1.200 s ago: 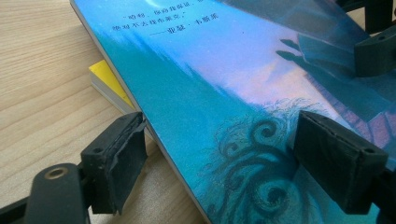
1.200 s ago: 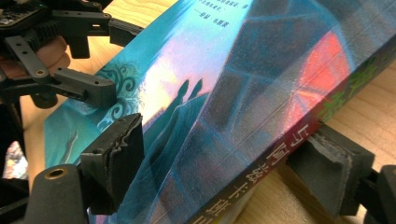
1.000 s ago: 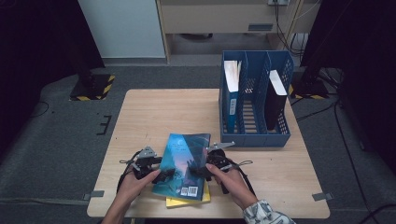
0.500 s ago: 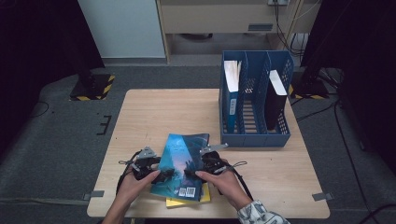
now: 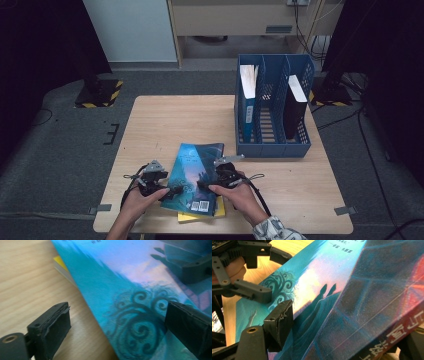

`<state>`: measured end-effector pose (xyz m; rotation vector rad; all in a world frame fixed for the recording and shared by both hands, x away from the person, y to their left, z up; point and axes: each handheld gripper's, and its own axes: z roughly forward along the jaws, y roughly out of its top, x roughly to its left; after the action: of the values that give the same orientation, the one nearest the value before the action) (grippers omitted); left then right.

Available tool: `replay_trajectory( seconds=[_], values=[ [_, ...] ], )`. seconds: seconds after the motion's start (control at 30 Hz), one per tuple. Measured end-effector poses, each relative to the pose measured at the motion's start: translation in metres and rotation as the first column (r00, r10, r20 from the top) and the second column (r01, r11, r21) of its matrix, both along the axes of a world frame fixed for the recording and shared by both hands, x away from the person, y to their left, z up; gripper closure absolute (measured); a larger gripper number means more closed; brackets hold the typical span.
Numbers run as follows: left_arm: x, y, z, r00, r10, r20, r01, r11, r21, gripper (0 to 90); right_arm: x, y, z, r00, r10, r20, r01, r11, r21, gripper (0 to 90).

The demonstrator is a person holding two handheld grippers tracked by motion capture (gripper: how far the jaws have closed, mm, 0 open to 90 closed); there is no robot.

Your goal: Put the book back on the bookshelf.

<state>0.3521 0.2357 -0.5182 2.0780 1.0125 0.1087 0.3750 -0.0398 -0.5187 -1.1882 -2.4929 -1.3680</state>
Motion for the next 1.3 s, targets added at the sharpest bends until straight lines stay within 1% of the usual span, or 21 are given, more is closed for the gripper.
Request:
replay_trajectory(
  seconds=[0.03, 0.07, 0.13, 0.23, 0.3, 0.47, 0.5, 0.53, 0.73, 0.83, 0.87, 1.0, 1.03, 1.07, 1.1, 1.13, 1.17, 1.2, 1.23, 1.27, 1.3],
  values=[
    [0.0, -0.001, 0.0, 0.9999, -0.012, -0.009, 0.012, 0.9999, -0.002, 5.6, 0.0, 0.0, 0.0, 1.0, -0.001, 0.0, 0.001, 1.0, -0.001, 26.4],
    [0.0, -0.001, 0.0, 0.9999, -0.012, -0.009, 0.012, 0.9999, -0.002, 5.2, 0.0, 0.0, 0.0, 1.0, -0.001, 0.0, 0.001, 1.0, -0.001, 26.4],
    [-0.001, -0.004, -0.001, 0.9992, -0.035, -0.018, 0.035, 0.9994, -0.006, 5.0, 0.0, 0.0, 0.0, 1.0, -0.002, -0.002, 0.002, 1.0, -0.004, 26.5],
    [-0.001, -0.005, -0.001, 0.9989, -0.041, -0.021, 0.041, 0.9991, -0.005, 4.8, 0.0, 0.001, 0.0, 1.0, -0.003, -0.002, 0.003, 1.0, -0.006, 26.5],
    [0.0, -0.007, -0.001, 0.9985, -0.048, -0.026, 0.048, 0.9988, -0.012, 4.8, 0.0, 0.001, 0.001, 1.0, -0.006, -0.004, 0.006, 1.0, -0.008, 26.5],
    [0.002, -0.009, -0.003, 0.9979, -0.051, -0.04, 0.05, 0.9986, -0.019, 3.6, 0.001, 0.002, 0.002, 1.0, -0.001, -0.006, 0.001, 1.0, -0.016, 26.6],
    [0.003, -0.008, -0.004, 0.9972, -0.054, -0.051, 0.053, 0.9982, -0.03, 3.6, 0.002, 0.002, 0.002, 0.9999, 0.0, -0.014, 0.0, 1.0, -0.021, 26.7],
    [0.003, -0.008, -0.004, 0.9972, -0.054, -0.051, 0.053, 0.9982, -0.03, 3.4, 0.002, 0.002, 0.002, 0.9999, 0.0, -0.014, 0.0, 1.0, -0.021, 26.7],
    [0.009, -0.009, -0.006, 0.9946, -0.061, -0.083, 0.057, 0.9971, -0.049, 1.5, 0.005, 0.003, 0.004, 0.9995, 0.012, -0.03, -0.013, 0.999, -0.035, 27.6],
    [0.011, -0.009, -0.007, 0.9941, -0.061, -0.09, 0.056, 0.9967, -0.059, 1.2, 0.009, 0.003, 0.005, 0.999, 0.024, -0.038, -0.025, 0.999, -0.041, 28.3],
    [0.012, -0.008, -0.008, 0.994, -0.06, -0.091, 0.054, 0.9965, -0.063, 1.4, 0.011, 0.004, 0.006, 0.9984, 0.029, -0.047, -0.032, 0.998, -0.049, 28.6],
    [0.015, -0.009, -0.006, 0.9929, -0.055, -0.105, 0.05, 0.9974, -0.052, 2.3, 0.017, 0.006, 0.008, 0.9972, 0.04, -0.063, -0.045, 0.997, -0.067, 28.8],
    [0.015, -0.008, -0.004, 0.9933, -0.04, -0.109, 0.034, 0.9981, -0.05, 3.9, 0.019, 0.008, 0.01, 0.9963, 0.043, -0.074, -0.049, 0.995, -0.085, 28.7],
    [0.015, -0.008, -0.004, 0.9933, -0.04, -0.109, 0.034, 0.9981, -0.05, 6.2, 0.02, 0.009, 0.011, 0.9957, 0.047, -0.08, -0.055, 0.994, -0.096, 28.7],
    [0.016, -0.007, -0.003, 0.993, -0.031, -0.114, 0.025, 0.9986, -0.047, 8.6, 0.021, 0.01, 0.012, 0.9956, 0.049, -0.08, -0.057, 0.992, -0.108, 28.7],
    [0.016, -0.005, 0.0, 0.9932, -0.004, -0.117, -0.001, 0.9991, -0.043, 12.2, 0.022, 0.012, 0.013, 0.996, 0.052, -0.073, -0.06, 0.991, -0.122, 28.7],
    [0.016, -0.004, 0.002, 0.9934, 0.004, -0.115, -0.009, 0.9989, -0.045, 15.8, 0.023, 0.013, 0.015, 0.9954, 0.055, -0.078, -0.065, 0.989, -0.133, 29.3],
    [0.016, -0.004, 0.002, 0.9934, 0.004, -0.115, -0.009, 0.9989, -0.045, 19.1, 0.023, 0.013, 0.015, 0.9954, 0.055, -0.078, -0.065, 0.989, -0.133, 29.3],
    [0.016, -0.002, 0.002, 0.9933, 0.012, -0.115, -0.018, 0.9985, -0.052, 19.1, 0.024, 0.014, 0.016, 0.9954, 0.056, -0.077, -0.067, 0.988, -0.141, 31.1],
    [0.016, 0.0, 0.004, 0.9931, 0.023, -0.115, -0.03, 0.998, -0.056, 26.7, 0.026, 0.014, 0.018, 0.9954, 0.059, -0.075, -0.068, 0.989, -0.13, 36.5],
    [0.016, 0.003, 0.006, 0.9931, 0.033, -0.112, -0.04, 0.9974, -0.06, 29.5, 0.027, 0.014, 0.02, 0.9954, 0.059, -0.076, -0.069, 0.989, -0.128, 38.0]
  ],
)
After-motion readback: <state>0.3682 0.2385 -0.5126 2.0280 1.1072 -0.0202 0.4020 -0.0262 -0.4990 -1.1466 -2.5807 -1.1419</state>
